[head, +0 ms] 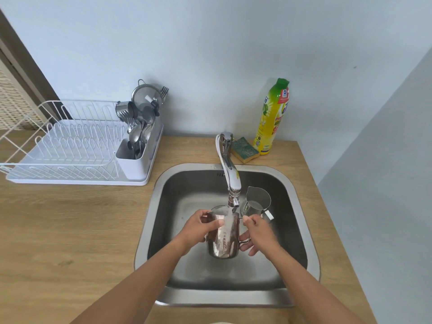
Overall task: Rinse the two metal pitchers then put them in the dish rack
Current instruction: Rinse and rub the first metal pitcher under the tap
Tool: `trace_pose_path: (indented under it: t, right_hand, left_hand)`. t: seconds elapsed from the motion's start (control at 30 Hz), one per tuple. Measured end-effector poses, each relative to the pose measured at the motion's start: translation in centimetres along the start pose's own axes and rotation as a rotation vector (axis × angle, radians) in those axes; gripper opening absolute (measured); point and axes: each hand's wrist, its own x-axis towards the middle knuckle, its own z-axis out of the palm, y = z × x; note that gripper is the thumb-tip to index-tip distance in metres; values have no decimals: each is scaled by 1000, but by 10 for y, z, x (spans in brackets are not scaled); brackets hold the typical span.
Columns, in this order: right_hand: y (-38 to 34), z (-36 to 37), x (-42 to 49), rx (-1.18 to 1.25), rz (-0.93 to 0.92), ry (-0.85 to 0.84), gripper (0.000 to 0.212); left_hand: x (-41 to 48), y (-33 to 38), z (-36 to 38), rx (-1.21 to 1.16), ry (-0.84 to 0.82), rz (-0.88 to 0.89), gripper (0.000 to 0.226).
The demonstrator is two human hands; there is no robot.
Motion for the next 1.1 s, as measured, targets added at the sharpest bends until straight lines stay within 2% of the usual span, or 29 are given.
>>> trace_pose_path:
  t: [0.27,0.5,0.7,0.93,1.1]
  right_hand:
    - [-14,-1,3,-155,71,-61,36]
    - [-15,-1,8,-133,150,-93,41]
    - [-15,2,11,-71,234,-120,34]
    - [-16,-1,5,-51,210,-102,34]
    - [-8,-6,-3,-11,153,-104,35]
  left_hand:
    - [-2,7,4,-46,-5,-151,39]
    - [-2,13,3,49,-18,-255,52]
    - [-2,13,2,60,-10,-337,62]
    - [-2,14,-1,54,-49,-319,57]
    - [1,2,-5,-65,-117,-178,33]
